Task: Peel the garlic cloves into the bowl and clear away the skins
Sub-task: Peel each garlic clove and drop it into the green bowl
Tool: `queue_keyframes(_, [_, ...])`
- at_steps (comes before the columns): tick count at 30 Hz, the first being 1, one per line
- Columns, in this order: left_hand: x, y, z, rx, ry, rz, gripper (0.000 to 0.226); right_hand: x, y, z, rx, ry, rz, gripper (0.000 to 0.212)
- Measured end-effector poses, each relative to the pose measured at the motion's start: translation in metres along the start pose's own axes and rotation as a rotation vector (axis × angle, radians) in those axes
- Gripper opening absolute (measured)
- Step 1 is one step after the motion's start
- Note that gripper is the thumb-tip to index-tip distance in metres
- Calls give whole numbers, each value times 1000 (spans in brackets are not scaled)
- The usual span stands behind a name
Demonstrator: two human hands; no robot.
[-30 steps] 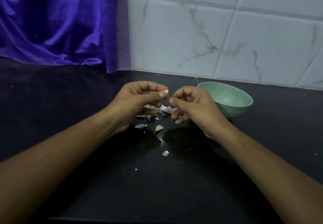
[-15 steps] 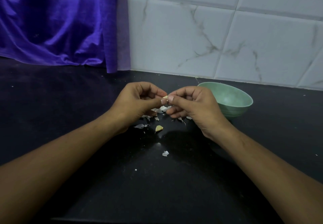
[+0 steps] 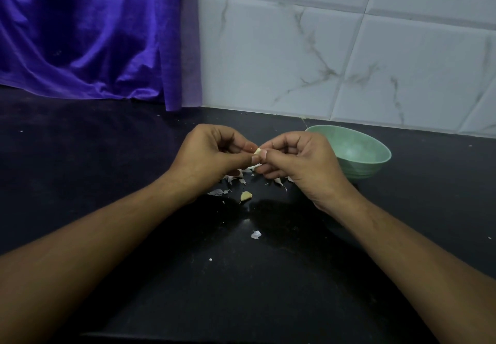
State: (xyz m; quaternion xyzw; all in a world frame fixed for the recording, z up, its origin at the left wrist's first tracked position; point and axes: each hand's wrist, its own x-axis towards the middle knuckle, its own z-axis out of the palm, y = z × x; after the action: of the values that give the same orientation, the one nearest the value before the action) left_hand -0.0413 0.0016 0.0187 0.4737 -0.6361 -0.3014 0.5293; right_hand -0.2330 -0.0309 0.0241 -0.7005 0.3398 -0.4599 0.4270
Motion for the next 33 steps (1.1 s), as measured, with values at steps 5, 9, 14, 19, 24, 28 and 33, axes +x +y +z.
queue_keyframes(5, [0,0,1,15,30,20,12,-1,-1,4,49,36,12,4])
queue_keyframes(9, [0,-1,2,26,40,36,11,-2,-3,6,76,53,9,2])
queue_keyframes(14, [1,3,0,-25,40,29,13,-3,-5,3,129,15,18,7])
queue_keyframes(19, [1,2,-2,-2,36,32,11,-4,-7,1,87,-9,-3,8])
queue_keyframes(24, [1,0,0,5,30,40,12,-2,-4,2,7,31,-18,2])
queue_keyframes(28, [0,1,0,23,20,47,12,-2,-2,3,-19,25,-22,2])
queue_keyframes(33, [0,0,1,-27,23,27,13,-1,-2,3,26,24,-18,4])
